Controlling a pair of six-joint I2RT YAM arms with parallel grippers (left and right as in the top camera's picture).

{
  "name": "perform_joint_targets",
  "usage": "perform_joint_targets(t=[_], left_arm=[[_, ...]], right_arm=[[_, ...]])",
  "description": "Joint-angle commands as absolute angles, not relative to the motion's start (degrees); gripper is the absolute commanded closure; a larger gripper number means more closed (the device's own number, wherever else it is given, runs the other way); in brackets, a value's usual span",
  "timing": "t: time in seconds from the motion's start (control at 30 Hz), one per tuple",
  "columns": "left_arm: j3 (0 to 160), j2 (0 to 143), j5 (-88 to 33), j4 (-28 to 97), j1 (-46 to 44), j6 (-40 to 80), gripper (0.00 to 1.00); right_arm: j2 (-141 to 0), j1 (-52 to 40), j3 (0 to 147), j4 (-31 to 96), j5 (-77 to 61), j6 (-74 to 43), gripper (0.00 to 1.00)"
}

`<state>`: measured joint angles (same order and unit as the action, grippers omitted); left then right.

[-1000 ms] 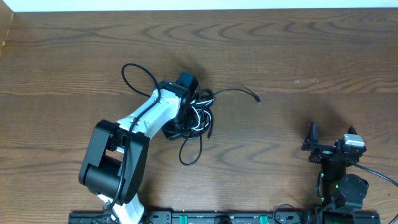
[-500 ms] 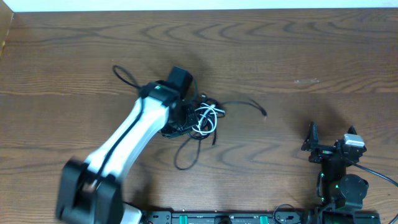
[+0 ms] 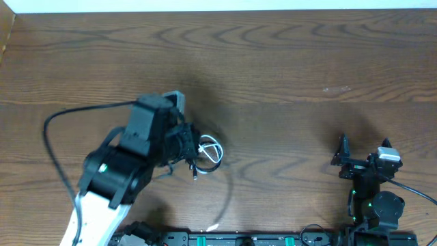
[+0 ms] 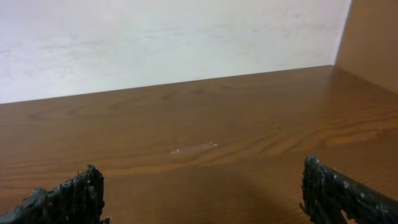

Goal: Untangle cables
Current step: 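Lift the grasped cable bundle with the left gripper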

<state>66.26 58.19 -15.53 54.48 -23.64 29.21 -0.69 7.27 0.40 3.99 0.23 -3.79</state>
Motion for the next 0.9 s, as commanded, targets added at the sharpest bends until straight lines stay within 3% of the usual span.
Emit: perform_joint_targets(t=[0.0, 0.87], left_arm=[[67.2, 56.1, -13.2, 55.8, -23.6, 27.5, 0.92], [64.3, 62.6, -14.7, 52.0, -23.6, 38.9, 0.92]], right_arm=[[-0.4, 6.9, 0.3, 4.1, 0.5, -3.1, 0.01], [-0.4, 6.9, 0.3, 4.1, 0.5, -3.1, 0.01]])
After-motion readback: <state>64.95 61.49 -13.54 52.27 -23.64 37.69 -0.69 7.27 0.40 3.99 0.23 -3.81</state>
